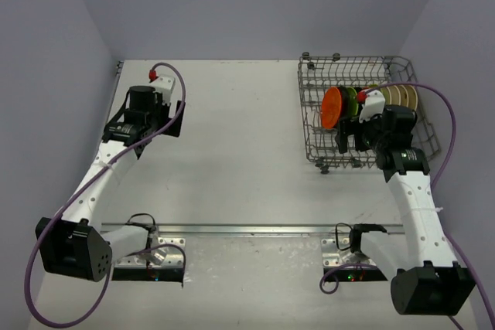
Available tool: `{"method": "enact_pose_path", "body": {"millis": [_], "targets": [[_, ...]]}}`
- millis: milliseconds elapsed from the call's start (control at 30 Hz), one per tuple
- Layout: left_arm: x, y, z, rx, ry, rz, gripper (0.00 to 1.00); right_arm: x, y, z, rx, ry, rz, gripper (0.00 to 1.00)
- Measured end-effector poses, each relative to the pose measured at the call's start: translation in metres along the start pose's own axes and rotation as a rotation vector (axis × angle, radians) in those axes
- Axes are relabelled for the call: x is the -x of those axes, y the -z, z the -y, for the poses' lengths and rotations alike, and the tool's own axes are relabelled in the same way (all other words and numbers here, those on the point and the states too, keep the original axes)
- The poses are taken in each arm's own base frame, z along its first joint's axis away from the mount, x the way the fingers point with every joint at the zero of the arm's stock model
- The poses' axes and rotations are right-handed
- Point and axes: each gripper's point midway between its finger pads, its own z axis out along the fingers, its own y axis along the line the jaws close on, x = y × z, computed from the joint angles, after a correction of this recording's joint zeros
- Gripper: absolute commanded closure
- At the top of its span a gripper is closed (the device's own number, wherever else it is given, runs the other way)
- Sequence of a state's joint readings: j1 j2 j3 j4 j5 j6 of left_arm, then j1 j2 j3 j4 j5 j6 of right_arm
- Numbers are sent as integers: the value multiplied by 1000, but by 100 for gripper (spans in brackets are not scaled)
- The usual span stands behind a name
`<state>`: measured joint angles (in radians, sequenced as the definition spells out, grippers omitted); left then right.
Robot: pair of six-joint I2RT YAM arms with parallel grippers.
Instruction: Unload the plates from the dish rack
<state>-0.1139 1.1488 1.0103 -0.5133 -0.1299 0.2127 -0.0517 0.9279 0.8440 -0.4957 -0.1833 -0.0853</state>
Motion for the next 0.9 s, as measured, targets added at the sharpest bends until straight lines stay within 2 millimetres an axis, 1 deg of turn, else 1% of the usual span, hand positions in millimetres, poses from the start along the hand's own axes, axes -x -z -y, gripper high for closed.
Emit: {"method": "enact_pose_path", "body": {"millis": [167,267,300,367,400,500,567,633,700,800,900], "targets": [[6,1,5,14,-34,15,0,0,-11,1,8,-15,-36,1],[16,5,8,25,-35,37,0,5,-23,4,-23,-7,-72,2],[22,7,9,29,-35,50,0,8,-27,3,-29,-1,-78,5],[32,10,14,33,-41,78,0,14,-37,1,-41,15,-86,17],[37,11,17,35,-45,90,0,17,-42,0,-46,20,-90,21],[45,9,26,54,-62,98,0,27,-55,0,-57,1,-118,28],[46,5,28,70,-66,90,0,40,-68,4,-76,-22,-124,34],[42,-1,29,84,-70,71,0,51,-82,9,-94,-45,-131,40],[39,-5,29,99,-71,55,0,57,-92,13,-109,-59,-135,45],[37,-7,27,117,-66,44,0,53,-102,16,-126,-74,-159,50],[36,-8,25,128,-57,41,0,48,-114,19,-141,-83,-192,53]]}}
